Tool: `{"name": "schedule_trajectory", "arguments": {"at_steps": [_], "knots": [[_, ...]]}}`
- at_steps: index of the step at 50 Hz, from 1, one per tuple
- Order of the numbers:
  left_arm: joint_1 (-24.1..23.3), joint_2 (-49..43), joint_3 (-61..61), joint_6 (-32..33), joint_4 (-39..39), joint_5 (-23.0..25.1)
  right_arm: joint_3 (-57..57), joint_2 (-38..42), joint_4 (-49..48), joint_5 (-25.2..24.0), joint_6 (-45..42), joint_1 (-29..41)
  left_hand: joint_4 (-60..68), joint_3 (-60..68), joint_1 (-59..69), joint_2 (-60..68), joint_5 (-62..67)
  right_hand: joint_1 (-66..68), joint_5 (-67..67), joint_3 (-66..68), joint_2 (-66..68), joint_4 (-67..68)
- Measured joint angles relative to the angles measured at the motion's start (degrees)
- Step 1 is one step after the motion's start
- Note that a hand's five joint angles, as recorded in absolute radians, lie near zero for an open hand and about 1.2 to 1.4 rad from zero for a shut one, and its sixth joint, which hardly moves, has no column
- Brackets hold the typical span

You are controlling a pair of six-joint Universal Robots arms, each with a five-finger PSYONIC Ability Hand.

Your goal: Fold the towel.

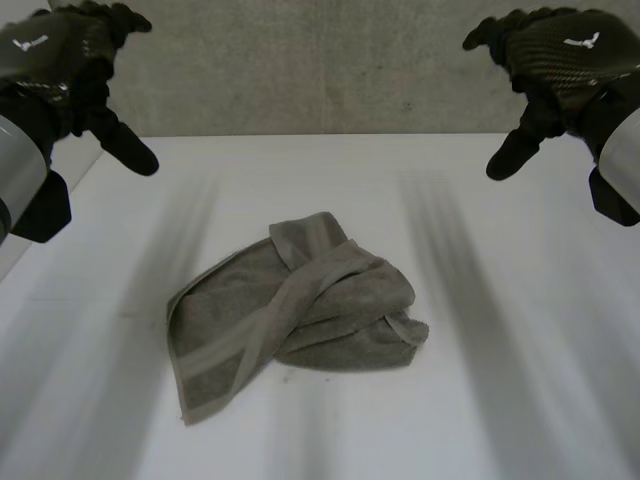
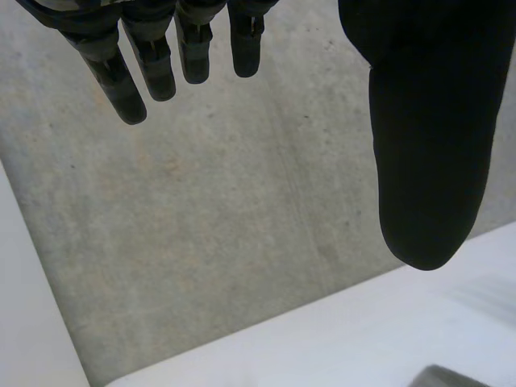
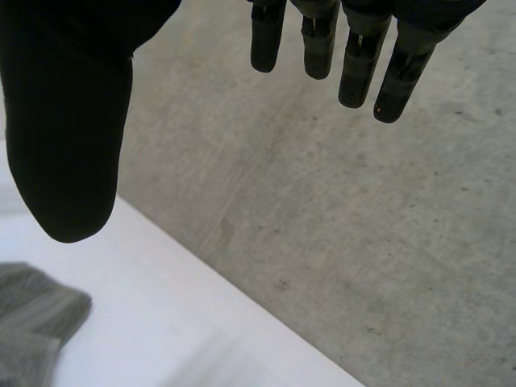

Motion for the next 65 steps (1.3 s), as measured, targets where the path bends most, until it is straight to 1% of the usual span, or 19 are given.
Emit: {"name": "schedule_trajectory", "arguments": {"at_steps": [9, 15, 16, 17, 19, 24, 31, 35, 38, 39, 41, 42, 43, 45, 51, 55, 62, 63, 65], "knots": [[-1.4, -3.3, -2.5, -0.5, 0.0, 3.9, 1.2, 3.2, 1.3, -1.0, -8.5, 0.2, 1.8, 1.8, 1.7, 1.8, 1.1, 0.0, 0.0, 0.0, 0.0, 0.0], [-7.5, -10.8, -3.1, -1.5, 1.3, 5.2, 0.8, 8.1, 5.1, -0.6, -12.8, -0.1, 2.3, 2.2, 2.2, 2.3, 1.6, 0.0, 0.0, 0.0, 0.0, 0.0], [-7.5, -10.8, -3.1, -1.5, 1.3, 5.2, 0.8, 8.1, 5.1, -0.6, -12.8, -0.1, 2.3, 2.2, 2.2, 2.3, 1.6, 0.0, 0.0, 0.0, 0.0, 0.0], [-9.7, -13.7, -2.7, -1.4, 2.6, 5.2, 0.8, 9.2, 5.8, -0.5, -13.1, -0.3, 2.6, 2.5, 2.5, 2.6, 2.0, 0.0, 0.0, 0.0, 0.0, 0.0], [-10.6, -15.1, -2.5, -1.3, 3.3, 5.2, 0.9, 9.6, 6.0, -0.5, -13.1, -0.4, 2.6, 2.5, 2.5, 2.6, 2.0, 0.0, 0.0, 0.0, 0.0, 0.0], [-15.4, -25.0, 0.1, -0.2, 8.9, 5.2, 3.2, 11.8, 6.3, -0.6, -12.8, -1.8, 3.4, 3.4, 3.3, 3.4, 2.8, 0.0, 0.0, 0.0, 0.0, 0.0], [-19.4, -37.6, 7.4, 5.1, 14.3, 5.4, 9.7, 12.4, 4.6, -1.0, -12.3, -5.0, 7.2, 7.1, 7.3, 7.4, 6.5, 0.0, 0.0, 0.0, 0.0, 0.0], [-20.5, -45.5, 14.1, 12.0, 15.2, 5.3, 14.5, 12.4, 1.9, -1.1, -12.2, -6.5, 10.0, 9.9, 10.1, 9.9, 9.3, 0.0, 0.0, 0.0, 0.0, 0.0], [-20.6, -49.0, 17.4, 15.3, 15.2, 5.2, 16.7, 12.3, 0.3, -1.2, -12.2, -7.2, 16.5, 16.4, 16.6, 16.6, 15.8, 0.0, 0.0, 0.0, 0.0, 0.0], [-20.7, -50.6, 19.0, 16.9, 15.0, 5.0, 18.1, 12.3, -0.7, -1.3, -12.2, -7.6, 22.3, 23.0, 22.9, 23.0, 21.4, 0.0, 0.0, 0.0, 0.0, 0.0], [-20.6, -51.6, 20.1, 17.9, 15.0, 4.9, 18.8, 12.3, -1.3, -1.4, -12.2, -7.8, 25.7, 25.6, 25.6, 25.6, 24.8, 0.0, 0.0, 0.0, 0.0, 0.0], [-20.6, -52.4, 21.1, 18.8, 14.9, 4.7, 19.9, 12.3, -2.3, -1.4, -12.2, -8.1, 39.2, 39.1, 40.2, 40.3, 38.3, 0.0, 0.0, 0.0, 0.0, 0.0], [-20.6, -52.7, 21.7, 19.3, 14.8, 4.5, 20.4, 12.4, -2.8, -1.5, -12.2, -8.2, 45.2, 46.0, 45.9, 46.1, 44.3, 0.0, 0.0, 0.0, 0.0, 0.0], [-20.5, -52.6, 22.3, 19.9, 14.7, 4.0, 21.1, 12.7, -3.8, -1.6, -12.1, -8.3, 53.0, 52.9, 52.2, 53.0, 51.9, 0.0, 0.0, 0.0, 0.0, 0.0], [-20.4, -47.5, 21.3, 20.0, 14.6, 0.6, 21.3, 14.0, -6.1, -2.6, -10.3, -7.9, 58.3, 58.2, 55.8, 58.2, 56.3, 0.0, 0.0, 0.0, 0.0, 0.0], [-20.3, -42.9, 19.3, 19.8, 14.7, -1.6, 20.2, 15.4, -7.0, -5.3, -6.6, -7.5, 58.7, 58.7, 56.0, 58.6, 56.9, 0.0, 0.0, 0.0, 0.0, 0.0], [-18.3, -27.5, 10.9, 19.6, 14.6, -4.0, 13.9, 21.9, -6.2, -17.6, 6.8, -7.3, 59.1, 59.0, 56.0, 58.8, 57.2, 0.0, 0.0, 0.0, 0.0, 0.0], [-18.3, -27.5, 10.9, 19.6, 14.6, -4.0, 13.9, 21.9, -6.2, -17.6, 6.8, -7.3, 59.1, 59.0, 56.0, 58.8, 57.2, 0.0, 0.0, 0.0, 0.0, 0.0], [-16.7, -22.2, 7.3, 19.5, 14.6, -4.0, 11.0, 25.0, -4.4, -20.8, 10.9, -7.2, 59.2, 59.0, 56.0, 58.9, 57.2, 0.0, 0.0, 0.0, 0.0, 0.0]]}}
